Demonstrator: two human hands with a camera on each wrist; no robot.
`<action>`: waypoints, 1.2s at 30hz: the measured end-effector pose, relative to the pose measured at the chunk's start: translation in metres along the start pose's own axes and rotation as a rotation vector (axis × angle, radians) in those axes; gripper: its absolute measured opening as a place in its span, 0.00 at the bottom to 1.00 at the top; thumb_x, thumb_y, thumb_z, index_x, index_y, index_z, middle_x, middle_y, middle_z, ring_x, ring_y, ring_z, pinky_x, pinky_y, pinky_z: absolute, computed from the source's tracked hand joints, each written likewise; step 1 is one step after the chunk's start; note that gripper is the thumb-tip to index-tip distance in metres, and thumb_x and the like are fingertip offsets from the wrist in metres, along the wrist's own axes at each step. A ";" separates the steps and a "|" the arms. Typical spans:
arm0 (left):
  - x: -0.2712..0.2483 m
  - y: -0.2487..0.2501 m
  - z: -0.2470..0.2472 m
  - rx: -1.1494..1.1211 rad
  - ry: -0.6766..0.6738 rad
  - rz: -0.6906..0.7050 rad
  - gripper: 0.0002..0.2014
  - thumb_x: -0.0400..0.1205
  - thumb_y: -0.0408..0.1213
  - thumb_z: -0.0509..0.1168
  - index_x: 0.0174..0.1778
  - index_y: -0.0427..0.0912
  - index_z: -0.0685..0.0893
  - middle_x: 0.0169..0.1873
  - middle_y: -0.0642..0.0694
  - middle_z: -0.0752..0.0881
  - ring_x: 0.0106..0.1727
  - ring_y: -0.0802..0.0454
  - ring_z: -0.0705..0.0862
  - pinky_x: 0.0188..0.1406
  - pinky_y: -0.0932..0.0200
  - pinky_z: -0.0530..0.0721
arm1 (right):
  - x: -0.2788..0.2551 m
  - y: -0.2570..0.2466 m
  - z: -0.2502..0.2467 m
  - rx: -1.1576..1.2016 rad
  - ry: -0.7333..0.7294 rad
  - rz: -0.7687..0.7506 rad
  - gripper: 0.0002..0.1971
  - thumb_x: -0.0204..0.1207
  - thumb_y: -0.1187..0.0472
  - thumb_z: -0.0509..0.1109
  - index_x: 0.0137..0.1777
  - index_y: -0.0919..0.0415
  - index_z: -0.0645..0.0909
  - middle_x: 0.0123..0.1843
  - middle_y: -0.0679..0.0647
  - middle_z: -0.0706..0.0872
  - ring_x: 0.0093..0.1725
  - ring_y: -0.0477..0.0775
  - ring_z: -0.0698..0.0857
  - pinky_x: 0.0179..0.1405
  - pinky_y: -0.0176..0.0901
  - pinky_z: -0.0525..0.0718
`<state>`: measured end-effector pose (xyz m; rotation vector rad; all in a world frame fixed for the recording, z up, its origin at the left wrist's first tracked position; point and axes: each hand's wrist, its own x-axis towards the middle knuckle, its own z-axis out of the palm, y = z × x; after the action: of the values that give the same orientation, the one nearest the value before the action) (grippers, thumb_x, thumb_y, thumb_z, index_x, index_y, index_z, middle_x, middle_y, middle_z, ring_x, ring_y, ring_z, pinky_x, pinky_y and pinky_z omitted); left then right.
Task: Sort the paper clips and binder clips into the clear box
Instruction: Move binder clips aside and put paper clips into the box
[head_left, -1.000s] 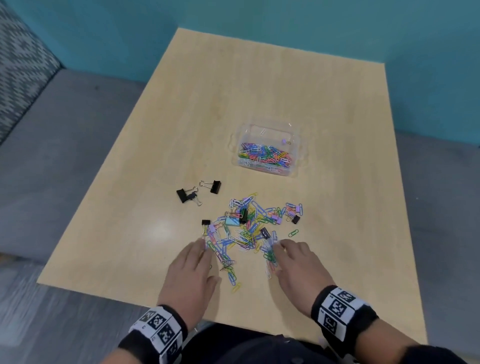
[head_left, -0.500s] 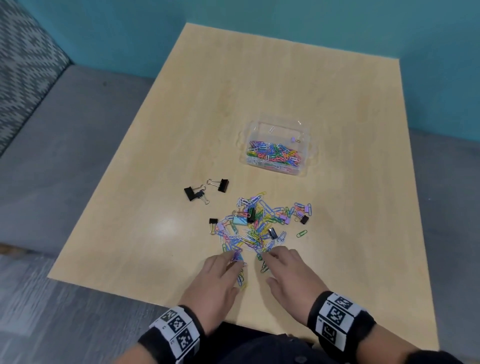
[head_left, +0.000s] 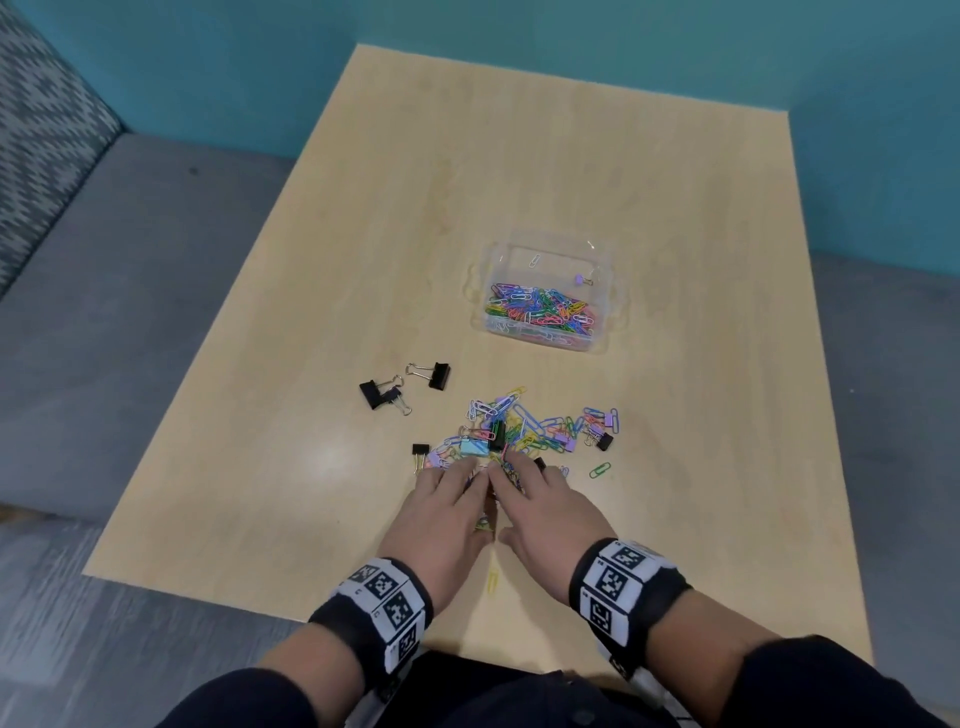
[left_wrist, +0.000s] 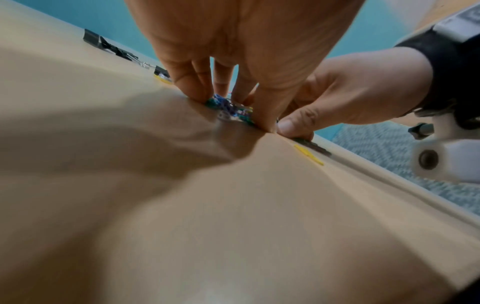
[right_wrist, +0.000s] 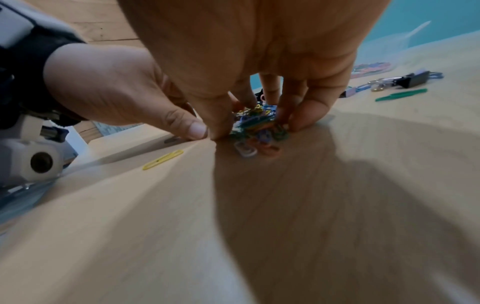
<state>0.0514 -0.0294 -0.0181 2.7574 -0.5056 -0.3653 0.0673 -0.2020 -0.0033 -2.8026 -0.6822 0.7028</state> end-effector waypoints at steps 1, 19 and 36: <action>0.001 0.000 -0.001 0.006 0.018 0.003 0.32 0.72 0.46 0.71 0.73 0.42 0.73 0.69 0.43 0.74 0.59 0.42 0.72 0.61 0.48 0.79 | 0.002 0.000 0.000 -0.020 -0.002 -0.015 0.37 0.75 0.54 0.70 0.80 0.58 0.57 0.79 0.60 0.62 0.63 0.66 0.74 0.49 0.54 0.85; 0.003 0.005 -0.004 0.082 0.017 0.115 0.17 0.57 0.26 0.74 0.36 0.48 0.79 0.37 0.50 0.77 0.38 0.49 0.74 0.32 0.59 0.75 | -0.006 0.009 -0.005 -0.218 0.153 -0.213 0.25 0.44 0.66 0.80 0.44 0.58 0.77 0.42 0.56 0.82 0.33 0.57 0.81 0.19 0.42 0.76; 0.011 0.002 -0.021 -0.020 -0.034 0.077 0.15 0.59 0.37 0.79 0.34 0.47 0.80 0.35 0.52 0.78 0.35 0.50 0.78 0.27 0.62 0.74 | -0.004 0.028 -0.014 0.169 0.175 -0.037 0.14 0.60 0.70 0.75 0.35 0.54 0.73 0.33 0.49 0.75 0.23 0.51 0.71 0.18 0.36 0.65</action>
<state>0.0667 -0.0300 -0.0002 2.7077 -0.6113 -0.3978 0.0818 -0.2290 0.0028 -2.6497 -0.6100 0.4772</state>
